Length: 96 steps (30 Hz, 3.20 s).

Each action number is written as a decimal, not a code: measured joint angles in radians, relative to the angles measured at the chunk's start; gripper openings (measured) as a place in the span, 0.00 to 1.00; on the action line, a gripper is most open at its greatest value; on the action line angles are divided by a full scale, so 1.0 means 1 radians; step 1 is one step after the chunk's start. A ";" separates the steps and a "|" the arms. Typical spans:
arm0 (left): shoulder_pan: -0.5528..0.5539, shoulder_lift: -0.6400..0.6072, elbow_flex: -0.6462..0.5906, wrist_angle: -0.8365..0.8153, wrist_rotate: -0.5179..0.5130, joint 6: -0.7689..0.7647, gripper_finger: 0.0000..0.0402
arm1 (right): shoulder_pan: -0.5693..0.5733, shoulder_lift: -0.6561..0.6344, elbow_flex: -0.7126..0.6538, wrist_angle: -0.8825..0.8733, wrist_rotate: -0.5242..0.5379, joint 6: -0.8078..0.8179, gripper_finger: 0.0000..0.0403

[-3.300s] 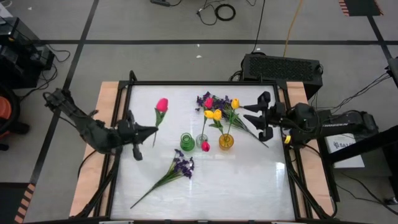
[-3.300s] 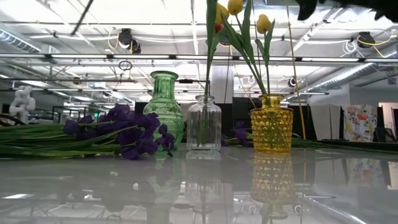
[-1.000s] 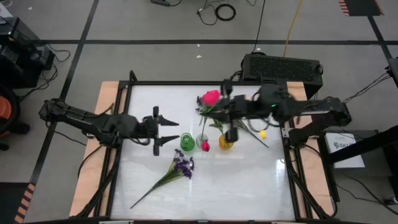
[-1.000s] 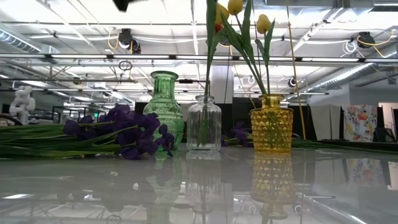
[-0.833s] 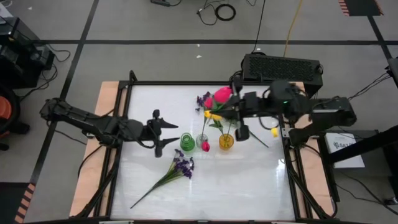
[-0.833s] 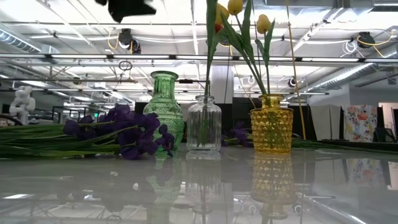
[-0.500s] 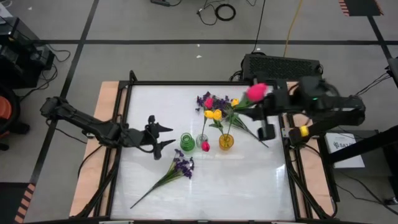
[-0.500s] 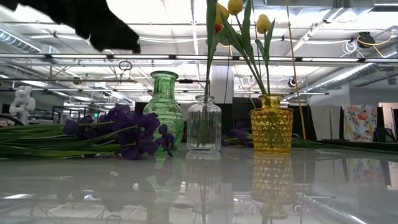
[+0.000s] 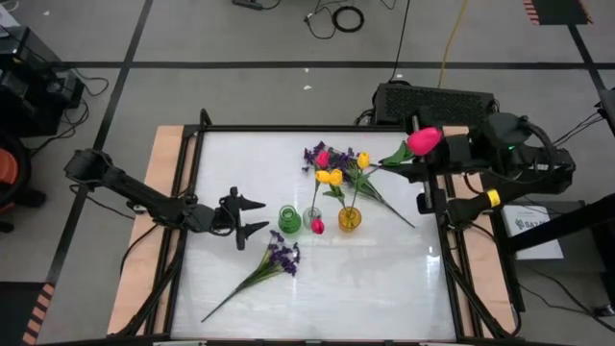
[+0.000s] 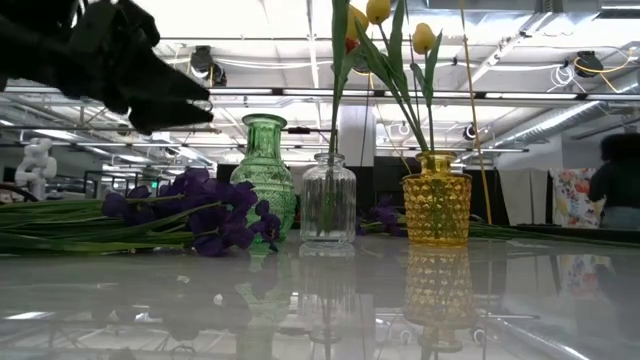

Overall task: Sort flowers into vase by color
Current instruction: Put the red tulip into the transparent vase

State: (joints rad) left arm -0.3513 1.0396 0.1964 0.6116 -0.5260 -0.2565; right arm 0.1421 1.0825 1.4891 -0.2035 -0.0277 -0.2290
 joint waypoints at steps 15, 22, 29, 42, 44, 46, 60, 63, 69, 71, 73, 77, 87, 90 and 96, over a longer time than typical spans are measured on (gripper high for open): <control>0.084 0.328 0.005 0.352 0.089 0.026 0.81 | -0.004 0.038 0.000 -0.015 0.000 -0.038 0.01; 0.118 0.421 0.059 0.362 0.154 0.034 0.81 | -0.004 0.038 -0.001 -0.032 0.000 -0.037 0.01; 0.142 0.459 0.084 0.378 0.159 0.029 0.81 | -0.004 0.038 -0.001 -0.034 0.000 -0.036 0.01; 0.143 0.523 0.114 0.399 0.143 0.055 0.78 | -0.005 0.123 -0.001 -0.034 0.004 -0.019 0.01; 0.143 0.525 0.114 0.418 0.139 0.057 0.75 | -0.005 0.144 -0.001 -0.032 0.004 -0.019 0.01; 0.143 0.525 0.114 0.421 0.137 0.059 0.71 | -0.005 0.160 -0.001 -0.023 0.004 -0.019 0.01; 0.142 0.525 0.114 0.418 0.132 0.088 0.53 | -0.005 0.180 -0.001 -0.002 0.005 0.006 0.01; 0.142 0.525 0.113 0.410 0.132 0.087 0.51 | -0.005 0.180 -0.001 -0.012 0.005 0.008 0.01; 0.140 0.507 0.101 0.382 0.132 0.079 0.50 | -0.005 0.180 -0.001 -0.015 0.005 0.008 0.01; 0.140 0.492 0.091 0.381 0.132 0.079 0.50 | -0.005 0.180 -0.001 -0.018 0.005 0.008 0.01; 0.140 0.472 0.082 0.380 0.129 0.078 0.50 | -0.005 0.180 -0.001 -0.018 0.005 0.008 0.01; 0.140 0.433 0.062 0.373 0.125 0.077 0.50 | -0.005 0.180 -0.001 -0.019 0.005 0.008 0.01; 0.140 0.385 0.057 0.296 0.142 0.053 0.50 | -0.005 0.180 -0.001 -0.019 0.005 0.008 0.01; 0.140 0.385 0.058 0.317 0.148 0.049 0.50 | -0.005 0.180 -0.001 -0.019 0.005 0.008 0.01; 0.140 0.385 0.058 0.319 0.156 0.025 0.57 | -0.005 0.180 -0.001 -0.019 0.004 0.008 0.01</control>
State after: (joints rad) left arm -0.2108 1.4242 0.2543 0.9307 -0.3702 -0.2315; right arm 0.1371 1.2621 1.4883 -0.2226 -0.0235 -0.2214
